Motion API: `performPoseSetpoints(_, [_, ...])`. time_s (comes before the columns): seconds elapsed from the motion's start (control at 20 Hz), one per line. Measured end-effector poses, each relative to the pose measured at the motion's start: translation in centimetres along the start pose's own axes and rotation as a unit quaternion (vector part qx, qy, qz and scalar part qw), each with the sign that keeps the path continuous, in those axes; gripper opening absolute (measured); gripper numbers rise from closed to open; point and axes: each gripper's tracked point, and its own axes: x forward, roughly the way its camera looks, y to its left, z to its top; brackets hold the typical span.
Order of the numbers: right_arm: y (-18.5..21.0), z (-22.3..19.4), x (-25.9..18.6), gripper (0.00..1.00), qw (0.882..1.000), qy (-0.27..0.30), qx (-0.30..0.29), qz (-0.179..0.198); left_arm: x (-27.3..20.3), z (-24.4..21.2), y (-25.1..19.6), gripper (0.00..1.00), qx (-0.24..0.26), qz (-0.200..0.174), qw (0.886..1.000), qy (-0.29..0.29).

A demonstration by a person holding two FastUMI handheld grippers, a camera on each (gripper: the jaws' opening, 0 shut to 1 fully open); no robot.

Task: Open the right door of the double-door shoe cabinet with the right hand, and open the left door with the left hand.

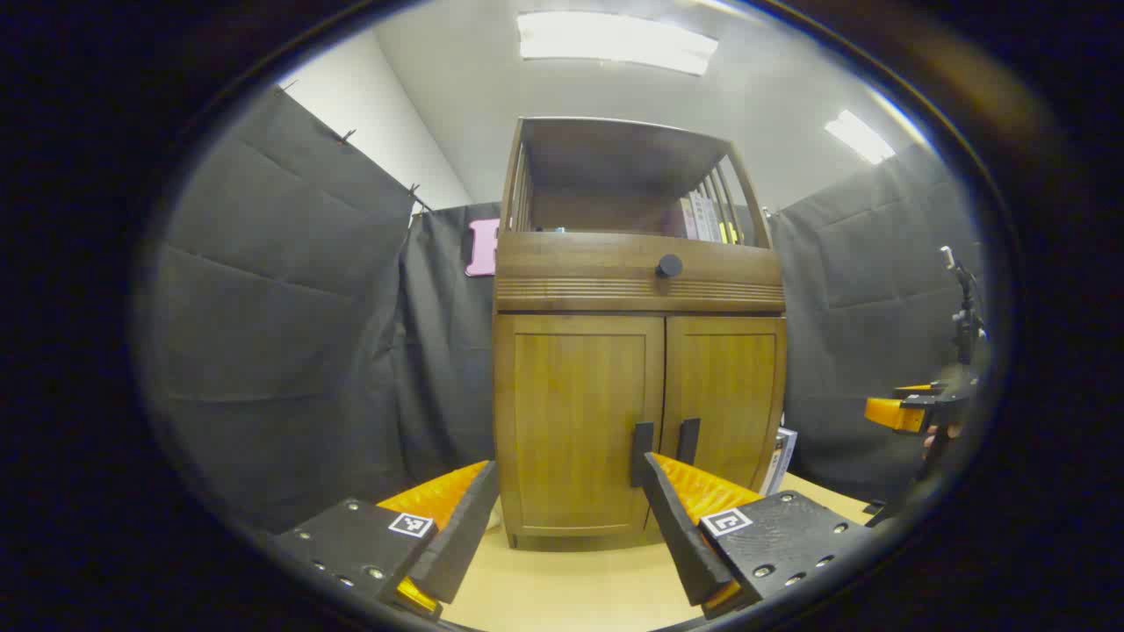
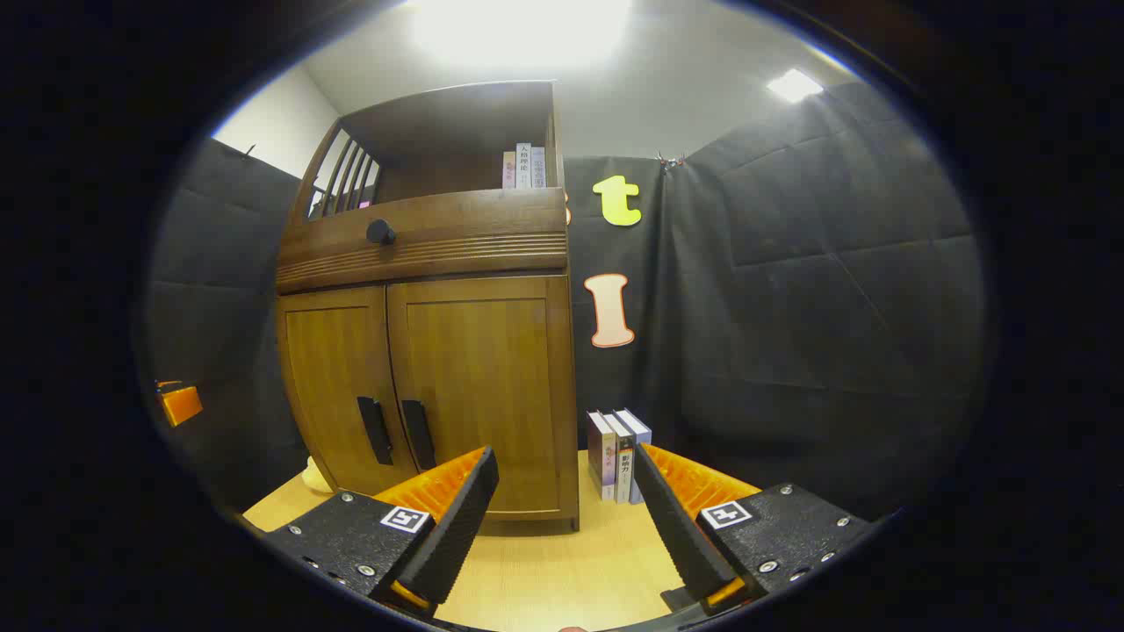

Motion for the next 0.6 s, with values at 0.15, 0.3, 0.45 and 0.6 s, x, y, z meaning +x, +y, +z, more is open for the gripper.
performPoseSetpoints(0.15, [0.2,0.0,-0.4,0.94,1.0,0.001,-0.004,0.005,-0.1,0.2,0.0,0.99,-0.003,-0.006,1.0,0.008])
performPoseSetpoints(0.3, [0.9,0.0,-0.6,0.94,1.0,-0.002,-0.008,0.014,-0.1,0.3,0.0,0.99,-0.007,-0.005,1.0,0.012])
performPoseSetpoints(0.45, [1.8,-0.1,-0.3,0.96,1.0,-0.002,-0.005,0.027,-0.2,0.3,0.1,0.94,-0.012,0.008,1.0,0.016])
performPoseSetpoints(0.6, [2.8,-0.1,-0.1,0.96,0.999,-0.002,-0.007,0.04,-0.4,0.3,0.3,0.94,-0.023,0.02,0.999,0.017])
